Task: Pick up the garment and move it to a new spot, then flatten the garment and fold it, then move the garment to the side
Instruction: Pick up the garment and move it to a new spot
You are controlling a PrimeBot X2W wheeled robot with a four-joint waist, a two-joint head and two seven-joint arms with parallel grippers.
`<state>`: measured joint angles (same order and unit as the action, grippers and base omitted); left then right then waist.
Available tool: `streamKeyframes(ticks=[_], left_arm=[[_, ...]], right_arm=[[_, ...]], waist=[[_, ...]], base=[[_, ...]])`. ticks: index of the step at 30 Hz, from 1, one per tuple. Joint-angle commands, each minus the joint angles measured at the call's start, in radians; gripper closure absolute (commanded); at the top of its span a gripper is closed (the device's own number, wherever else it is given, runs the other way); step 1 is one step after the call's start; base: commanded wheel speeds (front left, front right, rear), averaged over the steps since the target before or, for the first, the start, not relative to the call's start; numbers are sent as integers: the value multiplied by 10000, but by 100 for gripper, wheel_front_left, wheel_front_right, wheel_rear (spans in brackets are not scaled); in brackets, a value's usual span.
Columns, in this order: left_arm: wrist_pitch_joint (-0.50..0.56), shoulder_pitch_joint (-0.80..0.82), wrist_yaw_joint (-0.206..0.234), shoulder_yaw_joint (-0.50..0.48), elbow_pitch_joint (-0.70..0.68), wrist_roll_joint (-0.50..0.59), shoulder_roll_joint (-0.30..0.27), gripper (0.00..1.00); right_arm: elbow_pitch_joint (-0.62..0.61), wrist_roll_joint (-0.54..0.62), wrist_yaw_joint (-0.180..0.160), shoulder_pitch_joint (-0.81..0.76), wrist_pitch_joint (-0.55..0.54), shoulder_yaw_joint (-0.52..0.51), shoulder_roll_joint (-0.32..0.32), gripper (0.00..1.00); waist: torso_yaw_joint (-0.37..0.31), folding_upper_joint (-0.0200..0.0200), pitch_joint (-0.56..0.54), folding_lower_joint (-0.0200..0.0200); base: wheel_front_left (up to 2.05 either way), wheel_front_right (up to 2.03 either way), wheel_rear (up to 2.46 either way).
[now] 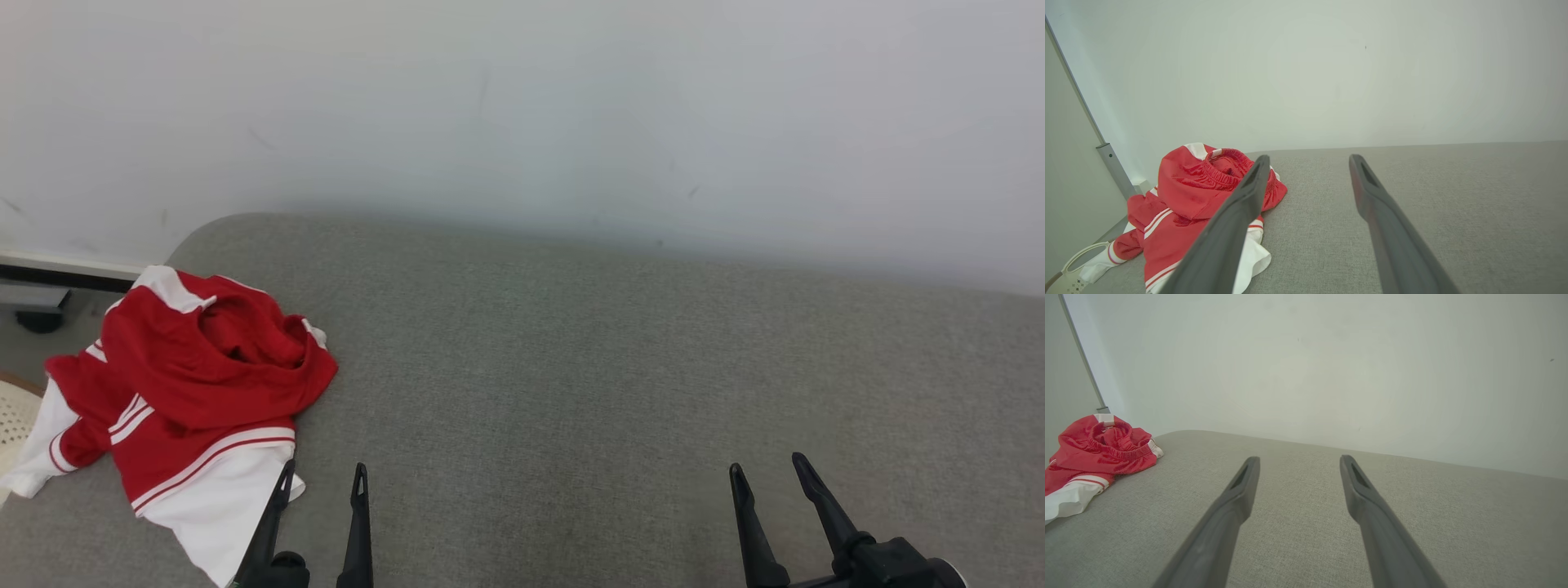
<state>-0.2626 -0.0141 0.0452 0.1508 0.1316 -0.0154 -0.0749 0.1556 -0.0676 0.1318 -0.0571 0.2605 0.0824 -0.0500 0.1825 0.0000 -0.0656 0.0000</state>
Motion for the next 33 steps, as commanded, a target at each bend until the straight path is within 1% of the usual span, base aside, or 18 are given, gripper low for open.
streamKeyframes(ticks=[1,7,13,27,30,33], left_arm=[[-36,-118,53,-26,-39,117,-51,0],[-36,-216,155,-111,-169,117,-138,0],[-36,-276,267,-257,-254,84,-200,0],[-36,-387,399,-382,-325,-1,-198,0],[-36,-282,391,-429,-282,-39,-193,0],[-36,-31,266,-485,-31,-134,-159,0]], right_arm=[[-31,-81,-21,-57,36,28,17,0],[-123,-242,-21,-23,36,57,17,0],[-141,-272,-21,-126,38,124,17,0],[-108,-329,-21,-151,36,222,16,0],[-107,-286,-21,-161,38,212,17,0],[-100,-230,-21,-155,38,179,16,0]], waist=[[590,0,36,0],[1131,0,50,0],[1460,0,-8,0],[1641,0,-62,0],[1641,0,-23,0],[1660,0,57,0]], base=[[0,0,0],[0,0,0],[0,0,0],[0,0,0],[0,0,0],[0,0,0]])
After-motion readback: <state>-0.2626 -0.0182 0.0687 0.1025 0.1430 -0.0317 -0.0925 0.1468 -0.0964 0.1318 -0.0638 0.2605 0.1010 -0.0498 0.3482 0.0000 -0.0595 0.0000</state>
